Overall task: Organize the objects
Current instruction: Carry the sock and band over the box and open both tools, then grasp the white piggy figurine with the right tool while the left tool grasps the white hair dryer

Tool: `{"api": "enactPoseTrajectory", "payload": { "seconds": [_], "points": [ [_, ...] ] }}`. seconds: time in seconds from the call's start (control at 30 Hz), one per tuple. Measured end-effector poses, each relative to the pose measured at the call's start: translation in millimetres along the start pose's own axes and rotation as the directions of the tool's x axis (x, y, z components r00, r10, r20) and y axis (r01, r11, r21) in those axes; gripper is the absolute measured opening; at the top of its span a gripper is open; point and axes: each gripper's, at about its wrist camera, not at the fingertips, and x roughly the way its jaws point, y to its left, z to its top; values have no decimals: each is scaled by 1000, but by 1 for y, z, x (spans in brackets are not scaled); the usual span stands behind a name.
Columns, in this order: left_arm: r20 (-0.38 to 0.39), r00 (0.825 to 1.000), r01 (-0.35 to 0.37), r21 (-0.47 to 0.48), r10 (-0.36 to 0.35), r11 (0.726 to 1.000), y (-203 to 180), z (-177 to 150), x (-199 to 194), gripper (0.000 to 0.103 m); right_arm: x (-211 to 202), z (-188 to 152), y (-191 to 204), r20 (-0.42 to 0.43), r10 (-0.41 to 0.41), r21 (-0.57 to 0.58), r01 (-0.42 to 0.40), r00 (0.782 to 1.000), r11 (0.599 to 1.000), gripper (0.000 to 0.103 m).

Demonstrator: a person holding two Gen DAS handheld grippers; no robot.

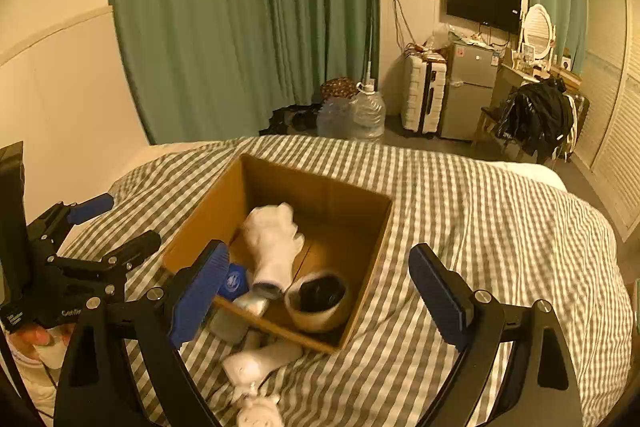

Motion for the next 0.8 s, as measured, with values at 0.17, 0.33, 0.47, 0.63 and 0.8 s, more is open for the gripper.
{"api": "enactPoseTrajectory", "payload": {
  "seconds": [0.17, 0.33, 0.47, 0.63, 0.8],
  "points": [
    [-32, 999, -22, -7, 22, 1000, -1, -28, -6, 101, 5, -29, 12, -72, 26, -12, -27, 997, 1000, 92],
    [-100, 994, -36, 15, 37, 999, -6, -68, 0, 101, 35, -69, 27, -218, 54, -44, -65, 974, 997, 92],
    [-165, 985, -50, 38, 55, 998, -7, -95, 12, 101, 60, -100, 37, -338, 44, -85, -77, 940, 993, 92],
    [-225, 973, -49, 41, 57, 998, -6, -115, 22, 101, 79, -125, 46, -428, 40, -127, -104, 903, 986, 91],
    [-238, 969, -61, 23, 64, 998, -1, -116, 24, 101, 93, -144, 56, -517, 53, -155, -154, 855, 976, 90]
  ]
}}
